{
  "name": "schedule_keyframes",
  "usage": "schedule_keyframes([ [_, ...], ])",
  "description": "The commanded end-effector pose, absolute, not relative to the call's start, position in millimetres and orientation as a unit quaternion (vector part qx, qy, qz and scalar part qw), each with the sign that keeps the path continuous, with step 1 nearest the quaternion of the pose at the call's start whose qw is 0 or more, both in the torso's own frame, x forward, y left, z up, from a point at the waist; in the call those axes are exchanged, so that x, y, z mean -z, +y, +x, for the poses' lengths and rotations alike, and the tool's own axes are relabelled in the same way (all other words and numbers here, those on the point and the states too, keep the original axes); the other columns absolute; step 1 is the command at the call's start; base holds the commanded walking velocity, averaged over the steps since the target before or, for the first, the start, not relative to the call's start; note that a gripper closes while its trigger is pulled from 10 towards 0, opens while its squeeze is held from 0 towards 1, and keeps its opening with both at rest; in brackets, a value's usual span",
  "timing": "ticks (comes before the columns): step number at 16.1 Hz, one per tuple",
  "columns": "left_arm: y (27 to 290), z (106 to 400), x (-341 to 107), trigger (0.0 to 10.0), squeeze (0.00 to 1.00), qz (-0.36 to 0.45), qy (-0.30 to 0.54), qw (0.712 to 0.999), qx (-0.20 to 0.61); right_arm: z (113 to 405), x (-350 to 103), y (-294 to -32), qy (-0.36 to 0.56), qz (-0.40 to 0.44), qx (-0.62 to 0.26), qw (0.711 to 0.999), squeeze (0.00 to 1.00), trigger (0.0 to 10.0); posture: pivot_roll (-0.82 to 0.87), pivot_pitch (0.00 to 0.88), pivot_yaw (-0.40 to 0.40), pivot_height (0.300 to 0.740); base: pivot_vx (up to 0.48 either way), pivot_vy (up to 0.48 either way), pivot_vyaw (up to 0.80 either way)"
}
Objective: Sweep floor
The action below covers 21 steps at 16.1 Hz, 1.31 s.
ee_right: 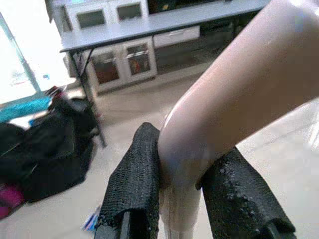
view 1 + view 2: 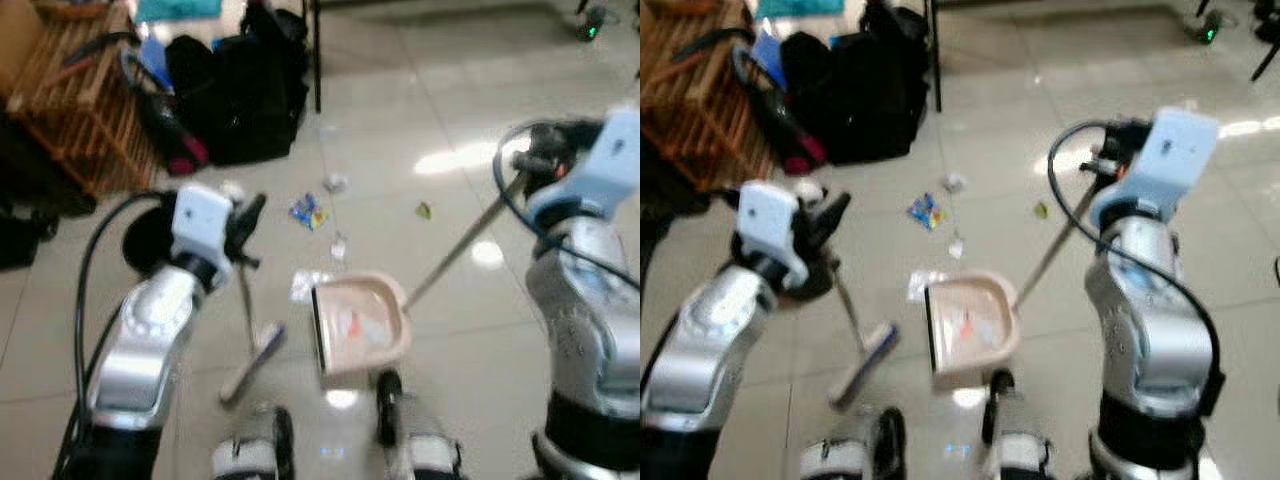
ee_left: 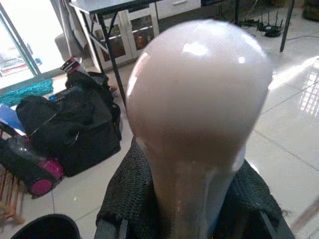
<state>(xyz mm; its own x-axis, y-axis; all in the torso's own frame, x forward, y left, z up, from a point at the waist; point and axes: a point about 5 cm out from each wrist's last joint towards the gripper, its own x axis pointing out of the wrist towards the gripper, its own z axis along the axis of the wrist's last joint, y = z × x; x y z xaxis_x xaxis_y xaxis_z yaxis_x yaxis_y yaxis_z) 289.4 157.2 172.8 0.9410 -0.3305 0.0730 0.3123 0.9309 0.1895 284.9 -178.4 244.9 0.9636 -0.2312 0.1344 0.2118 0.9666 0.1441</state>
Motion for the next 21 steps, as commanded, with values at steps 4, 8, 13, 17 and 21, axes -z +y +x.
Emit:
schedule_keyframes([
  [4, 164, 284, -169, 10.0, 0.0, 0.095, -0.049, 0.983, 0.151, 280, -258, -174, -0.09, 0.069, 0.09, 0.989, 0.0, 10.0, -0.05, 0.204, 0.003, 0.74, 0.0, 0.452, 0.0],
  [8, 168, 276, -167, 10.0, 0.0, 0.094, -0.044, 0.985, 0.137, 276, -257, -170, -0.074, 0.073, 0.078, 0.992, 0.0, 10.0, -0.05, 0.219, -0.027, 0.74, 0.0, 0.338, 0.0],
  [13, 172, 268, -162, 10.0, 0.0, 0.101, -0.032, 0.988, 0.112, 274, -257, -165, -0.068, 0.083, 0.067, 0.992, 0.0, 10.0, -0.05, 0.226, -0.038, 0.74, 0.0, -0.384, 0.0],
  [17, 173, 269, -163, 10.0, 0.0, 0.089, -0.023, 0.99, 0.106, 275, -260, -168, -0.066, 0.088, 0.074, 0.991, 0.0, 10.0, -0.05, 0.235, -0.04, 0.74, 0.0, -0.12, 0.0],
  [21, 176, 270, -162, 10.0, 0.0, 0.09, -0.015, 0.992, 0.089, 276, -265, -176, -0.075, 0.088, 0.093, 0.989, 0.0, 10.0, -0.05, 0.229, -0.029, 0.74, 0.0, 0.0, 0.0],
])
